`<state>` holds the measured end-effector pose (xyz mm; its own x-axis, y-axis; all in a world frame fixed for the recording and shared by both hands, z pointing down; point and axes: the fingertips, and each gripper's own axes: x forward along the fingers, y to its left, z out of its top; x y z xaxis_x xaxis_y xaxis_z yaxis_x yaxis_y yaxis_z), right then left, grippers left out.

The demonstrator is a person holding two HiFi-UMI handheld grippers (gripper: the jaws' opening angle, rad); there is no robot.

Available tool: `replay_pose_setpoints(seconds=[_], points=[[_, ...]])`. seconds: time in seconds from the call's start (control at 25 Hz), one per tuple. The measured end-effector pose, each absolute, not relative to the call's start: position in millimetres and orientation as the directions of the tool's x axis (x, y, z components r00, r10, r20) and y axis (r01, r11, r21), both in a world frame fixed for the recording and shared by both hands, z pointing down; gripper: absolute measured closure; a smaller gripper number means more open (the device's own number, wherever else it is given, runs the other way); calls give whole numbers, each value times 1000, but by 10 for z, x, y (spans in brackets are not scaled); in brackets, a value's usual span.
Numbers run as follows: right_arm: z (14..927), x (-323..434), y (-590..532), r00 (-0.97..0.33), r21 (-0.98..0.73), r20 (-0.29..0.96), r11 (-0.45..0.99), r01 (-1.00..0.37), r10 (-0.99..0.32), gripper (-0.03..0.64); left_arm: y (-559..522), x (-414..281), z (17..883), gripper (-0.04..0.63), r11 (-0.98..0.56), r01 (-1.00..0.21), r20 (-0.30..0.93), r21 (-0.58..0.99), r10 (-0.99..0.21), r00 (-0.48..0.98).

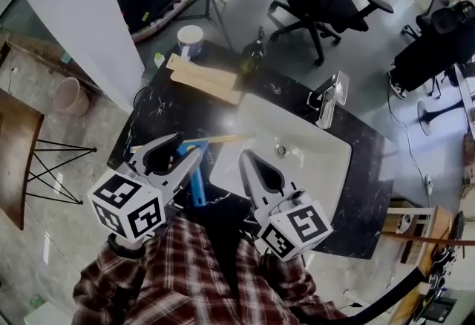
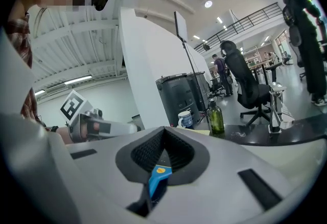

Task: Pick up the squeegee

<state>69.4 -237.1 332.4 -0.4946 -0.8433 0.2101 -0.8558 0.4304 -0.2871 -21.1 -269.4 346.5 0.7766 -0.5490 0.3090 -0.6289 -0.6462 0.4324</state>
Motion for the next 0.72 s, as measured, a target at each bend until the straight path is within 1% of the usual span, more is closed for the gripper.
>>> replay_pose_setpoints(seconds=[0.16,0.28,0.56,0.72], points=[[3402,702,-2359,-521,-313,202,449,-837,-829,604,-2618,-167,3910,428,-586,-682,449,437,-515,730],[3461,720,-2339,-544,-337,200,464,-819,-815,604,-2563,-149,4186,428,-551,-718,526,425,-495,691],[3601,740,-2294,-608,-400,199,503,-766,-768,604,-2479,-225,4718,428,-459,-818,650,346,-512,562],[3698,783,-2285,-634,-435,203,512,-741,-746,604,-2410,-223,4896,428,-415,-848,698,330,-497,515]])
